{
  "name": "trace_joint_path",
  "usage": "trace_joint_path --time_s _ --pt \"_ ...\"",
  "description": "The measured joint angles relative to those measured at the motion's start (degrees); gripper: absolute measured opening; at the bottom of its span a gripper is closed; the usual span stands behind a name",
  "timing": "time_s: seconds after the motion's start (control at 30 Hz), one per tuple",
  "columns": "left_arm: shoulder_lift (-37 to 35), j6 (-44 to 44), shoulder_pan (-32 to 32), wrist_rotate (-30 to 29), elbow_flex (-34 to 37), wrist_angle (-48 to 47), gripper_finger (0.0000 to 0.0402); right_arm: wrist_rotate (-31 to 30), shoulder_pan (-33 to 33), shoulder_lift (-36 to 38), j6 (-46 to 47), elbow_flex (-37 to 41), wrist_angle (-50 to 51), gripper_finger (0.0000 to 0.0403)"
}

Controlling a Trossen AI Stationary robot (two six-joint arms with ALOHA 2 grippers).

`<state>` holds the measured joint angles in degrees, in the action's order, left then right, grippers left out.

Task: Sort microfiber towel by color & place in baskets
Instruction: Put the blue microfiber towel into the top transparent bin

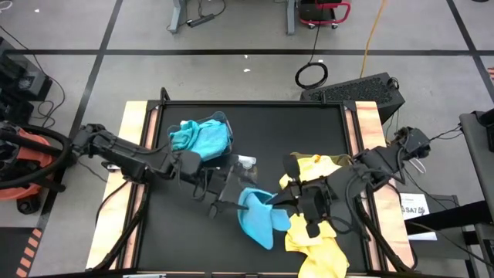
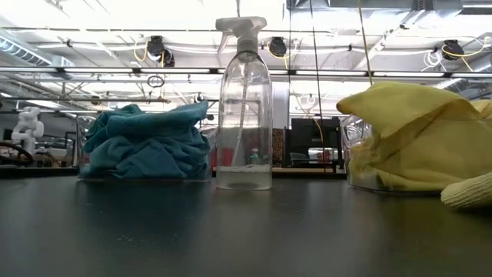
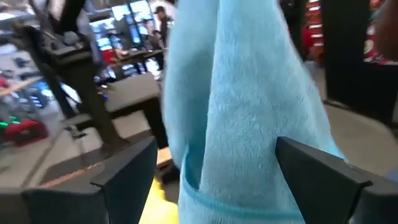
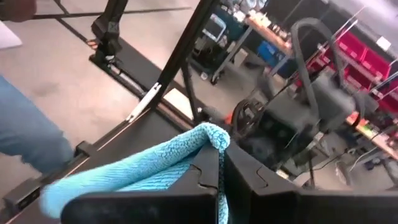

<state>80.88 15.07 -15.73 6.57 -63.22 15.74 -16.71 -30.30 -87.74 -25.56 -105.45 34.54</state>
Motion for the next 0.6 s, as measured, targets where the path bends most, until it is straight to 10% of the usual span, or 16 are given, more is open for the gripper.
trace_joint_path --time_s 0.6 --pt "5.4 -7.1 2.6 23.7 -0.1 14.1 0.0334 8.1 5.9 -0.7 -3.7 0.1 -2.6 0.0000"
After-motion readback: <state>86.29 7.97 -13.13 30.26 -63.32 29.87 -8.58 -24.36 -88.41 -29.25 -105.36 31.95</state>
